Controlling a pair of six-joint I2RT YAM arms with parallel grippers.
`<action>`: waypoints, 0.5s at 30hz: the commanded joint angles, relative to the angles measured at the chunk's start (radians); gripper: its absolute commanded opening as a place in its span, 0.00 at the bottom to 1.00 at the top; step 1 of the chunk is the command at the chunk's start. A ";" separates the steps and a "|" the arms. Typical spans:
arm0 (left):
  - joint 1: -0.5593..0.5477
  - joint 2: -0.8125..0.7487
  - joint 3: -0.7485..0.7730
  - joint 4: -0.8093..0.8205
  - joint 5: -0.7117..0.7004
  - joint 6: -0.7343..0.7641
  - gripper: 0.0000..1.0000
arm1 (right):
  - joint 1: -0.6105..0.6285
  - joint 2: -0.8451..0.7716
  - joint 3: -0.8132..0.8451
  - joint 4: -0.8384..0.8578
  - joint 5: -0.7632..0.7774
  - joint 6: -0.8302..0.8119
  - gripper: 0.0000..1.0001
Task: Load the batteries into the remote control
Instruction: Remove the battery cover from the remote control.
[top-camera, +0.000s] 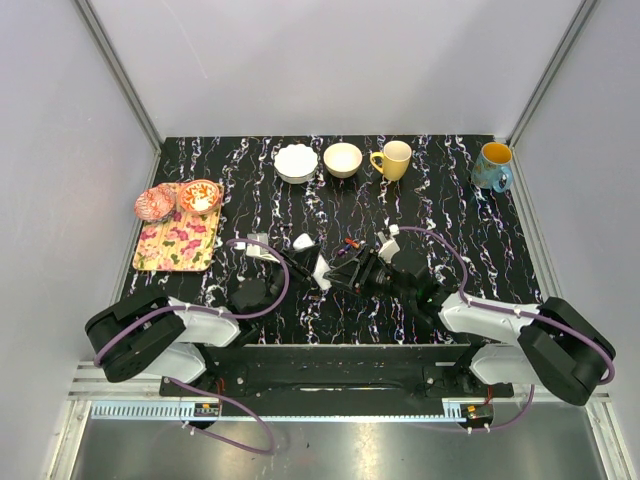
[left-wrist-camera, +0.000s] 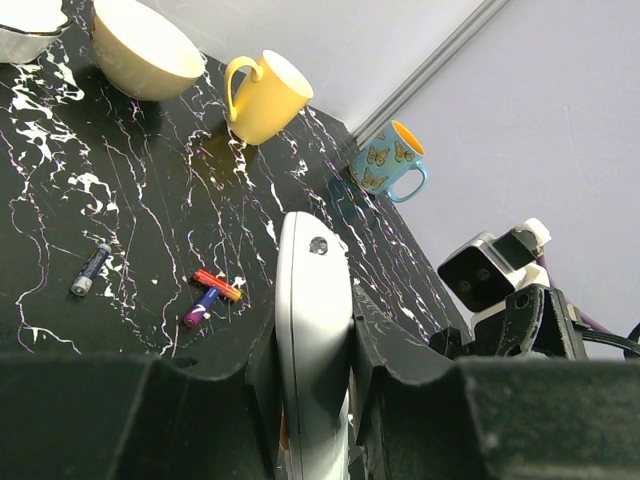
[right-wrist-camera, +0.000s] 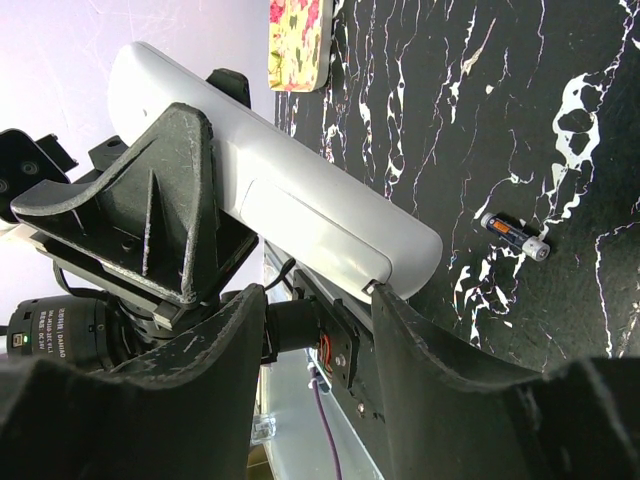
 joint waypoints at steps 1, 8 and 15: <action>-0.021 -0.006 0.026 0.051 0.002 0.025 0.00 | -0.008 -0.048 0.025 0.075 0.004 0.002 0.52; -0.021 -0.011 0.024 0.040 -0.007 0.034 0.00 | -0.010 -0.061 0.026 0.065 0.006 -0.002 0.52; -0.021 -0.014 0.024 0.045 -0.014 0.028 0.00 | -0.010 -0.058 0.015 0.051 0.009 -0.010 0.53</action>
